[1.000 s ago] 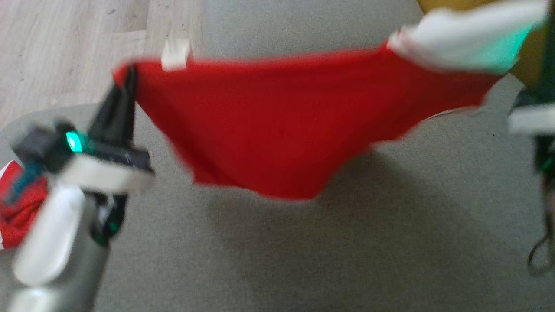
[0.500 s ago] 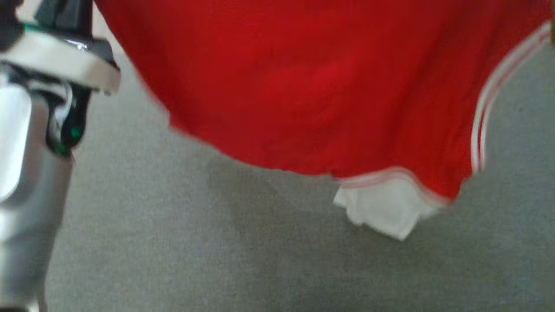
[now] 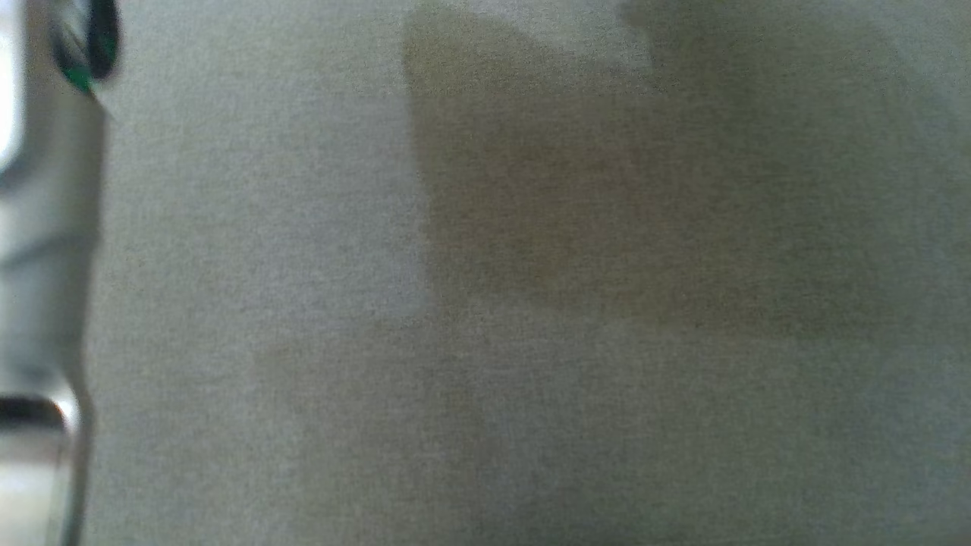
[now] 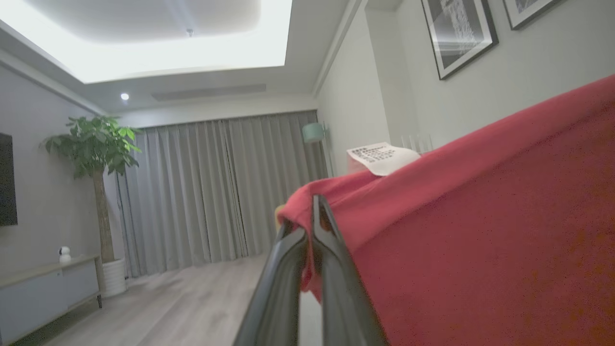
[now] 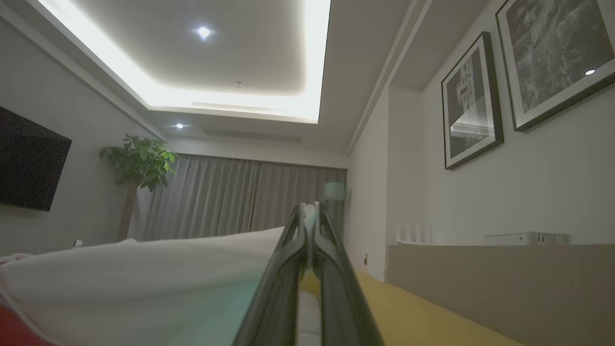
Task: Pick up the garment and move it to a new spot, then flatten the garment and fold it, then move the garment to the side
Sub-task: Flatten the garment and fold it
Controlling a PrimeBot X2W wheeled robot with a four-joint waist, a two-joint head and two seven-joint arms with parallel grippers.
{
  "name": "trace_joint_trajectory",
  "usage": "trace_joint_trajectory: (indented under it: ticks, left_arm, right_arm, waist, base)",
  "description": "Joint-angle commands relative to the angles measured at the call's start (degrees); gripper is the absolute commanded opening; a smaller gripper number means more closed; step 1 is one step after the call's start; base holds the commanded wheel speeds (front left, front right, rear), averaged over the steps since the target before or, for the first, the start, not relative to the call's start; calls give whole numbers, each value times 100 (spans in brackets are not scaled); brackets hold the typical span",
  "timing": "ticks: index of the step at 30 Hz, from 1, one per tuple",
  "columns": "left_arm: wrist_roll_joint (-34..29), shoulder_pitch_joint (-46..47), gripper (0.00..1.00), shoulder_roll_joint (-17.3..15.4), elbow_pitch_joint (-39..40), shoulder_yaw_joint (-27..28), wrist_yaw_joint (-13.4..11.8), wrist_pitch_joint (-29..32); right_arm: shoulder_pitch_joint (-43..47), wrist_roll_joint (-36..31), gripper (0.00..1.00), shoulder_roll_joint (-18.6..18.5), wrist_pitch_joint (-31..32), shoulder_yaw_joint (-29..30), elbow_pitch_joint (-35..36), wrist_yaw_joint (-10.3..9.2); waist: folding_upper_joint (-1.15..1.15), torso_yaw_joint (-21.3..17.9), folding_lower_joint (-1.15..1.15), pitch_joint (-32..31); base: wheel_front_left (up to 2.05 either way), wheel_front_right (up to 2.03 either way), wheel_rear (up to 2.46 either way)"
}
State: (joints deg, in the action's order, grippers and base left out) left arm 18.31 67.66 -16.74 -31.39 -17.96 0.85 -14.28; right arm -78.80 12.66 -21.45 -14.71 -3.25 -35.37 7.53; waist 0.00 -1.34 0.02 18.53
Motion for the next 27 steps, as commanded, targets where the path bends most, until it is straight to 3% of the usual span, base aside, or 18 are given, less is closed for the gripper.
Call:
trace_joint_trajectory:
  ticks: [1,6,7,8,11,20,27]
  left_arm:
    - [68,-321,0,-228,-25,200,16,-36]
    - [248,-2001,0,73,-95,426,78,-69]
    - [248,-2001,0,73,-95,426,78,-69]
    - [272,-2843,0,244,-11,586,101,-70]
    - [264,-4020,0,568,104,839,164,-70]
    - [-112,-6048,0,1166,391,1342,443,-71]
    - [-328,-7070,0,1356,845,1368,582,-72]
  right_arm:
    - [416,126,0,-16,-27,56,214,-4]
    - [2276,730,0,-18,-28,-45,397,-4]
    - [2276,730,0,-18,-28,-45,397,-4]
    - [3142,1007,0,15,-28,-49,572,-4]
    - [4403,1359,0,81,-28,-44,847,-4]
    - [6775,1704,0,233,-29,98,1468,-4]
    - [7917,1846,0,284,16,259,1763,-4]
  waist:
    - [0,-55,-2,-62]
    - [0,-207,-2,-241]
    - [0,-207,-2,-241]
    - [0,-275,-2,-338]
    - [0,-337,-2,-517]
    - [0,-432,-2,-1148]
    - [0,-357,-2,-1522]
  base:
    - [0,0,0]
    - [0,0,0]
    - [0,0,0]
    - [0,0,0]
    - [0,0,0]
    - [0,0,0]
    - [0,0,0]
